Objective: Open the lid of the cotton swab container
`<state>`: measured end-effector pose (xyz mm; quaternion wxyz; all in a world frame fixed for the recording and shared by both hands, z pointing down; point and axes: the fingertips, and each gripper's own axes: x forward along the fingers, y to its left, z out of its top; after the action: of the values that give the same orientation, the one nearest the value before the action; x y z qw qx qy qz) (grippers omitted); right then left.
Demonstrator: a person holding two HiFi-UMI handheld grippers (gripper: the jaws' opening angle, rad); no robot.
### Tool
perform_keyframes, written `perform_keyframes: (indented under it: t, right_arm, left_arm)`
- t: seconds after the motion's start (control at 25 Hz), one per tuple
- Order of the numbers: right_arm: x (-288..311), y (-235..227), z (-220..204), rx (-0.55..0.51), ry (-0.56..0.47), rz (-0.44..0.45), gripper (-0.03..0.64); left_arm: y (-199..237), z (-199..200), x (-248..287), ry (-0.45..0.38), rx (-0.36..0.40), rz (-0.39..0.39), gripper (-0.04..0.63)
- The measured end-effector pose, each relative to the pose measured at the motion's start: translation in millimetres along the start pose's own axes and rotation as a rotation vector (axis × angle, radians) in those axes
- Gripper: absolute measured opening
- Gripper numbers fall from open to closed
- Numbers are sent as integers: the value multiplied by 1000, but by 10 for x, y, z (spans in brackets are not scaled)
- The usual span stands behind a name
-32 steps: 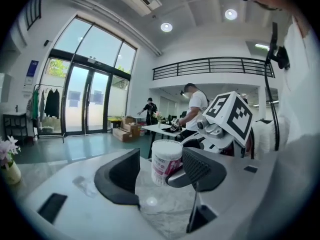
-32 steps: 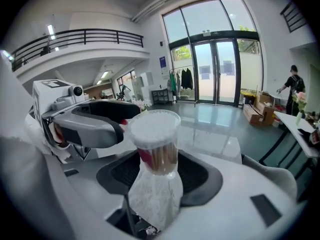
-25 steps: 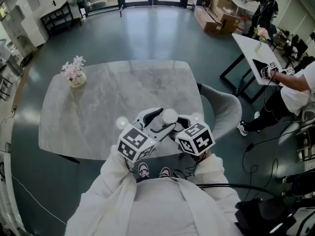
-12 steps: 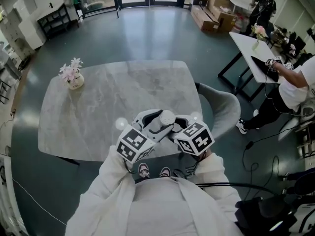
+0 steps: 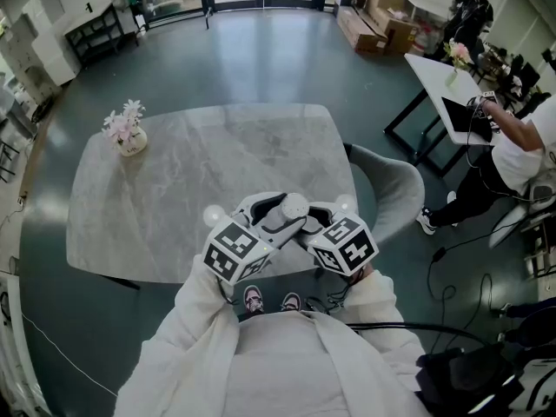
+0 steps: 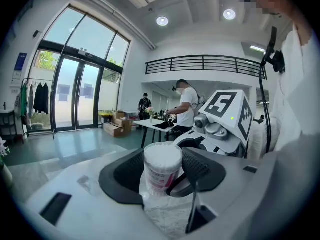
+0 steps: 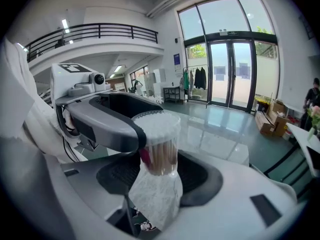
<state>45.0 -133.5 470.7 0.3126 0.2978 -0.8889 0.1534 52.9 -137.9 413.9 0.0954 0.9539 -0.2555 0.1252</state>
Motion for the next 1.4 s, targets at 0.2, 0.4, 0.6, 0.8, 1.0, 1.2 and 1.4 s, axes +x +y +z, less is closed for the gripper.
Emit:
perform_keyframes:
  t: [0.2,0.4,0.6,0.8,1.0,1.2,1.4]
  right_arm:
    - [-12,2,-34,-68,1,-18,282]
    - [12,-4,15,-38,-14,-19,282]
    - [-7,-33,-28,6,0,-13,282]
    - [-62,-52,-75,47,25,16,283]
    - [-89,-7,-24,39,48,49,284]
    - [-67,110,44,18,64,86,283]
    - [-26,134,35,8,76,103,283]
  left_arm:
    - [-33,41,-31,25,-119,-71,236]
    - [16,56,-33,22,-87,-46,238]
    - [-41,87,-51,-5,-35,-61,238]
    - [-12,83,-155,-9,28,-62,238]
    - [-64,77,-214,27,199,-99,238]
    - [-64,134,-216,51,285,-134,238]
    - [-36,143,-236,23,237,-154,230]
